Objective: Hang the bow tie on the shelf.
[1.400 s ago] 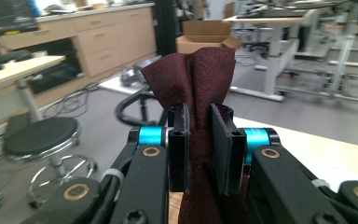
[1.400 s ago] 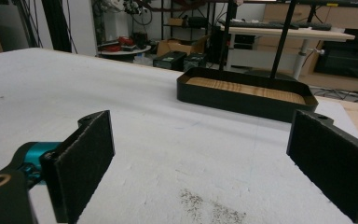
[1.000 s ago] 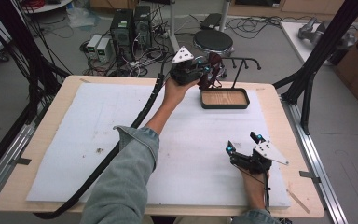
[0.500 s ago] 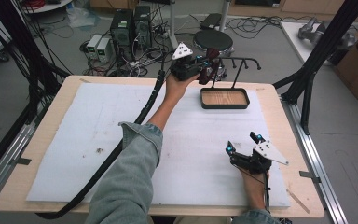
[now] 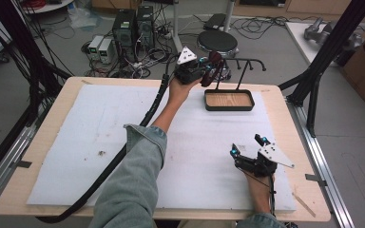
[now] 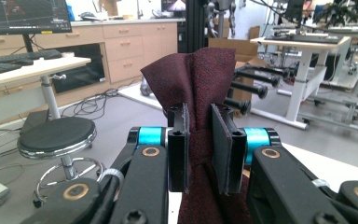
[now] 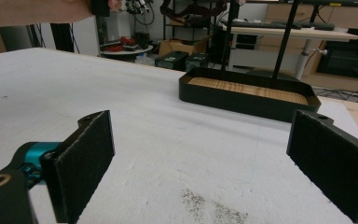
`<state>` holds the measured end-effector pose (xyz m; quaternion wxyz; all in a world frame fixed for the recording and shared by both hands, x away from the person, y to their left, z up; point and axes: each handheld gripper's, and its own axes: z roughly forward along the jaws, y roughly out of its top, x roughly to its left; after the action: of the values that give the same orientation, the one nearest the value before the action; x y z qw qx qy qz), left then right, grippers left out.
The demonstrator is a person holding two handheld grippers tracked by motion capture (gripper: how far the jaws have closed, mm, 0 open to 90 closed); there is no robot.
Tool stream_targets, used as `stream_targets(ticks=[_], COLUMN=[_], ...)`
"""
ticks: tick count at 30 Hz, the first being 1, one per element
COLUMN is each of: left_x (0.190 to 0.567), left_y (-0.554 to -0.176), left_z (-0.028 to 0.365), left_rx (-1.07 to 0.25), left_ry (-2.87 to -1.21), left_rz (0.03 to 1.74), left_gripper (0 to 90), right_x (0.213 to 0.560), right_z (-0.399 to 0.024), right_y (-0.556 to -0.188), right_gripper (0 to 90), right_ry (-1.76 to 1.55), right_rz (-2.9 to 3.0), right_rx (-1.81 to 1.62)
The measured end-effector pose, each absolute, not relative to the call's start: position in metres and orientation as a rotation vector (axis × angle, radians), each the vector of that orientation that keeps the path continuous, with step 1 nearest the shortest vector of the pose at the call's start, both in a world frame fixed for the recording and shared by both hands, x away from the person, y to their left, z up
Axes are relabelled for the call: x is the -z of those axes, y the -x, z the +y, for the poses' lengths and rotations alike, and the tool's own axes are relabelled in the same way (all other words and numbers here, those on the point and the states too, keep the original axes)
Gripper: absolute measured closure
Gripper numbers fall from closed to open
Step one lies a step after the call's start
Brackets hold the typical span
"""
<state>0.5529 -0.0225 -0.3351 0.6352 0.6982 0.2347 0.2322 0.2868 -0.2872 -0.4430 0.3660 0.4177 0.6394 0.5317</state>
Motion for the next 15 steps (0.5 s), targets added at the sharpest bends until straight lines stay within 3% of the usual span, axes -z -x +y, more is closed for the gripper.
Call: stream_targets(ticks=[15], left_x=[0.348], left_y=[-0.554], left_z=[-0.013], left_rx=[-0.524], left_ry=[-1.614], left_rz=[0.565], left_gripper=[76.1], right_x=[0.443], right_z=[-0.287], right_y=[-0.287], right_gripper=[6.5], right_ry=[-1.068], right_rz=[1.647], right_rx=[-1.364])
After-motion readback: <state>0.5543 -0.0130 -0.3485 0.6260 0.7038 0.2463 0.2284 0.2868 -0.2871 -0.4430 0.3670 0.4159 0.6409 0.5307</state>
